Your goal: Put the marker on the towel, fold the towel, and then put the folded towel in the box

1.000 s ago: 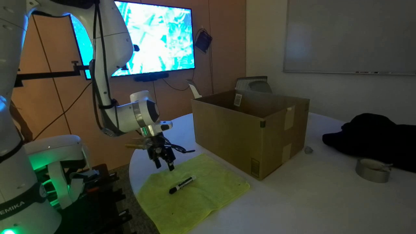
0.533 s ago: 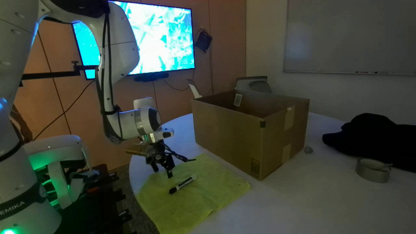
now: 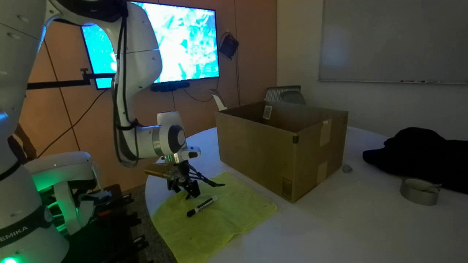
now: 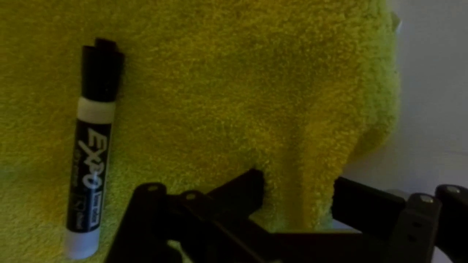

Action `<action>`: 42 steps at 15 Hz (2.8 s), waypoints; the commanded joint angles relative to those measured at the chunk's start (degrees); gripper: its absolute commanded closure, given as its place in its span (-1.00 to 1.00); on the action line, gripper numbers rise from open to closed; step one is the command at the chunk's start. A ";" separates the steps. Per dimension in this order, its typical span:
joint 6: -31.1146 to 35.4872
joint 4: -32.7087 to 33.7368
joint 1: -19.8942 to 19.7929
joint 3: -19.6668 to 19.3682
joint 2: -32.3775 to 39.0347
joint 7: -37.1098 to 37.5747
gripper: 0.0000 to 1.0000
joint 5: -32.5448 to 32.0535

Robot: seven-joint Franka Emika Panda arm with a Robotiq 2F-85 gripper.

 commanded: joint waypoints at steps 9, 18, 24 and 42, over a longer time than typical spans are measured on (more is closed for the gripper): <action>1.58 -6.57 -4.68 -0.62 -9.66 -0.33 0.94 -1.20; 1.87 -10.87 -7.49 -7.86 -17.32 2.36 0.98 -1.35; 1.96 -9.70 -9.97 -9.55 -14.31 1.12 0.09 -0.47; 11.83 -1.00 -27.19 -10.29 -2.64 -31.97 -1.00 7.82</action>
